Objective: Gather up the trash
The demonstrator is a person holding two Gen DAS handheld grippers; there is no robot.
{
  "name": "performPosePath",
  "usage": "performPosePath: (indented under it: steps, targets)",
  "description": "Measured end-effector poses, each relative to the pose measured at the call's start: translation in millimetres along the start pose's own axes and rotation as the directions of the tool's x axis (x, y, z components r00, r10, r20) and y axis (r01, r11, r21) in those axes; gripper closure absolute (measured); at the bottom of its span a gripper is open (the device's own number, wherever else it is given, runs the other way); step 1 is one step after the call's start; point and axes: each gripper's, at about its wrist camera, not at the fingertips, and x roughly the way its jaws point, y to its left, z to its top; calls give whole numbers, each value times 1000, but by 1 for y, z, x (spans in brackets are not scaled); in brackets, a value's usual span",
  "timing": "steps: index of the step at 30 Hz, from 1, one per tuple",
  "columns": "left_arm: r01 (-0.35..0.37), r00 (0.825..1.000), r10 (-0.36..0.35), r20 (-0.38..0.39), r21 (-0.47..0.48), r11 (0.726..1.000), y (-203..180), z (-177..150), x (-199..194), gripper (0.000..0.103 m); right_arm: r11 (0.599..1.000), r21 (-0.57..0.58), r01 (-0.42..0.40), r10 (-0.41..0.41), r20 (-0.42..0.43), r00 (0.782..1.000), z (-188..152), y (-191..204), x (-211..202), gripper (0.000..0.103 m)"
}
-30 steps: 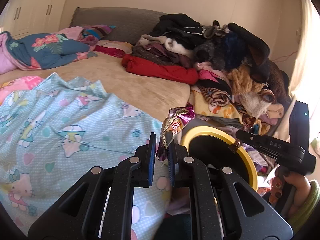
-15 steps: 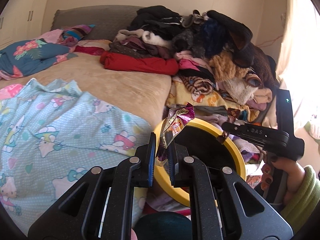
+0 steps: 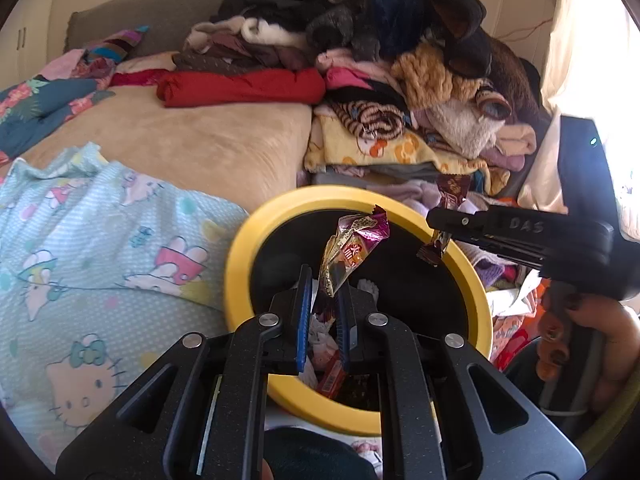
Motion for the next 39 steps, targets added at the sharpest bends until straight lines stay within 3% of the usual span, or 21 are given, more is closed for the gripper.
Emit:
performPosePath:
  steps: [8, 10, 12, 14, 18, 21, 28, 39]
  targets:
    - [20, 998, -20, -58, 8, 1000, -2, -1, 24, 96, 1000, -15, -15, 15, 3, 1000, 0, 2, -15, 56]
    - [17, 998, -17, -64, 4, 1000, -1, 0, 26, 87, 999, -29, -14, 14, 5, 1000, -1, 5, -20, 50]
    - [9, 998, -10, -68, -5, 1000, 1, 0, 24, 68, 999, -43, -5, 6, 11, 1000, -3, 8, -25, 38]
    - [-2, 998, 0, -66, -19, 1000, 4, 1, 20, 64, 998, -65, 9, -8, 14, 1000, -8, 11, -29, 30]
    - [-23, 998, 21, -61, -38, 999, 11, 3, 8, 41, 991, -120, 56, -53, 23, 998, -15, 21, -35, 20]
    - [-39, 998, 37, -44, -43, 998, 19, 3, -3, 28, 990, -118, 76, -67, 78, 995, -23, 27, -43, 10]
    - [-83, 997, 83, -6, -75, 994, 40, 2, -28, 11, 983, -134, 123, -103, 150, 983, -40, 38, -46, 7]
    - [-182, 974, 197, 107, -136, 974, 69, -8, -80, 11, 974, -211, 86, -26, 276, 961, -66, 72, -62, 6]
